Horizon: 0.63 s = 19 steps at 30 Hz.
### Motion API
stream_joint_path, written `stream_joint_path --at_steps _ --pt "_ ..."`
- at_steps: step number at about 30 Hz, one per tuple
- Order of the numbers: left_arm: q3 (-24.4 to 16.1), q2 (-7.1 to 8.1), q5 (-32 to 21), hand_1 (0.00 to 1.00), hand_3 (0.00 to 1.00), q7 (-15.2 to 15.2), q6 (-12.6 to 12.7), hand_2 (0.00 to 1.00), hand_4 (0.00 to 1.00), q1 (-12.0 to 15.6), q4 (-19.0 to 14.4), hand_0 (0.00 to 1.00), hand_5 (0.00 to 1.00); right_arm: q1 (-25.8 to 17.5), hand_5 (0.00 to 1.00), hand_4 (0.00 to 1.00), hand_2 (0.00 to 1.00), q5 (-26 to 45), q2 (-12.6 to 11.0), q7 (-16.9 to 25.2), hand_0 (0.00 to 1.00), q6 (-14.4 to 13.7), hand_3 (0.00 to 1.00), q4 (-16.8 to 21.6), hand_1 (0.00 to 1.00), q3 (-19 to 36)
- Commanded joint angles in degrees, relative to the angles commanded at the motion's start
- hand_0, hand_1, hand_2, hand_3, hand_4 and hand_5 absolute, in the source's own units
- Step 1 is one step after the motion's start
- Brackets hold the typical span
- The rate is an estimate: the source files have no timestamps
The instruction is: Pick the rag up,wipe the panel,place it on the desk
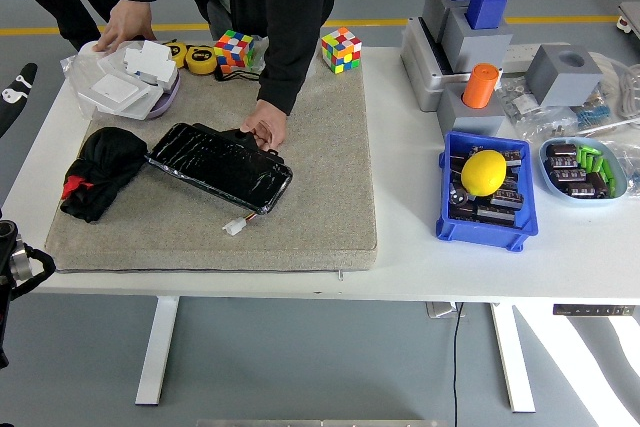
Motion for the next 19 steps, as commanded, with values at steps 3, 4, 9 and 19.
stream_joint_path --at_steps 3,4,9,19 --pt "0.3 -0.19 0.0 0.750 0.805 0.2 -0.2 0.786 0.998 -0.2 0.0 0.676 0.405 -0.2 0.346 0.881 0.489 -0.2 -0.1 0.0 0.532 0.0 0.521 -0.1 0.553 0.4" --pt "0.4 -0.25 0.0 0.750 0.805 0.3 -0.3 0.786 0.998 -0.2 0.0 0.676 0.405 -0.2 0.346 0.881 0.489 -0.2 -0.2 0.0 0.532 0.0 0.521 0.0 0.553 0.5" --pt "0.7 -0.44 0.0 0.750 0.805 0.6 -0.6 0.786 0.998 -0.5 0.0 0.676 0.407 -0.4 0.345 0.881 0.489 -0.2 -0.4 0.1 0.532 0.0 0.521 0.0 0.553 0.7" --pt "1.7 -0.35 0.0 0.750 0.806 0.9 -1.0 0.787 0.998 -1.4 0.2 0.676 0.408 -0.1 0.345 0.881 0.489 -0.3 -0.5 0.1 0.532 0.0 0.521 0.1 0.552 1.4"
